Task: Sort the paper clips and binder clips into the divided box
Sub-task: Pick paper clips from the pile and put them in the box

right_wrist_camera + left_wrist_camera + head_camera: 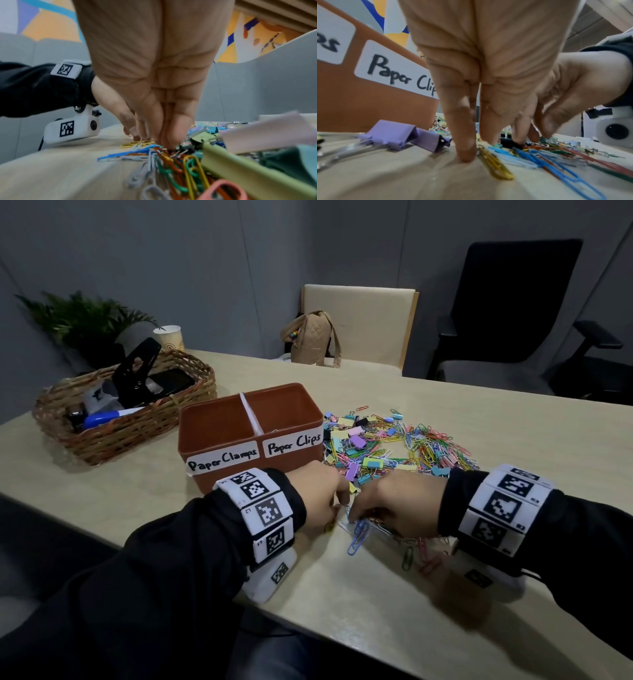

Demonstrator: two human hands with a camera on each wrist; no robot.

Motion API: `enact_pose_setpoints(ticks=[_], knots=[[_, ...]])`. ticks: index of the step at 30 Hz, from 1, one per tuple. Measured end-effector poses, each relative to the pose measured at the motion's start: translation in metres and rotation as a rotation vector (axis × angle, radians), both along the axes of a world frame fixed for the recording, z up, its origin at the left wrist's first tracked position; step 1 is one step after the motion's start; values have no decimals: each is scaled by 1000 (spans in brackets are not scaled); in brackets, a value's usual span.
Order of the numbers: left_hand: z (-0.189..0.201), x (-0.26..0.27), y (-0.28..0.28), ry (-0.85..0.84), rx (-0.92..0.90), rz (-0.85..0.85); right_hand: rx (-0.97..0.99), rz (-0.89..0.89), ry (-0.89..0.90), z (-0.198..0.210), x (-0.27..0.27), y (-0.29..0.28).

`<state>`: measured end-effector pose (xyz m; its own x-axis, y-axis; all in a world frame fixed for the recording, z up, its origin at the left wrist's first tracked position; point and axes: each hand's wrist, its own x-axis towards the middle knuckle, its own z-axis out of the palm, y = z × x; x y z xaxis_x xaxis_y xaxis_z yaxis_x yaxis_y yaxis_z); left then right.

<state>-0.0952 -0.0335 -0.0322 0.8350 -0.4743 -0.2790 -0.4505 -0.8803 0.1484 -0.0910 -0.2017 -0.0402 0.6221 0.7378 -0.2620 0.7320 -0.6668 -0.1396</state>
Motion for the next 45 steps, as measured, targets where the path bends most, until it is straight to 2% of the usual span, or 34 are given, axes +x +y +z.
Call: enact_pose_setpoints(ticks=[3, 6, 14, 19, 23, 28, 32, 41, 45], knots=[[0, -3, 1, 39, 22, -43, -36, 55, 58, 0, -6, -1], [0, -1, 0, 40, 63, -75, -37, 60, 23, -1, -3, 0], [-2, 5, -2, 30, 31, 0, 10, -98, -15, -3, 4, 7], [-4, 4, 0, 28, 21, 16, 179, -254, -27, -2, 2, 7], [-3, 2, -1, 1, 43, 30, 325, -362, 129, 8, 4, 5], [-1, 4, -1, 25, 38, 26, 445, -541, 108, 19, 22, -2], [-1, 2, -3, 20, 51, -7, 666, -674, 194, 26, 34, -6], [0, 6, -6, 20, 48, -4, 1036, -735, 316, 40, 60, 10], [-1, 7, -6, -5, 74, -33, 1195, -762, 285, 51, 72, 32]])
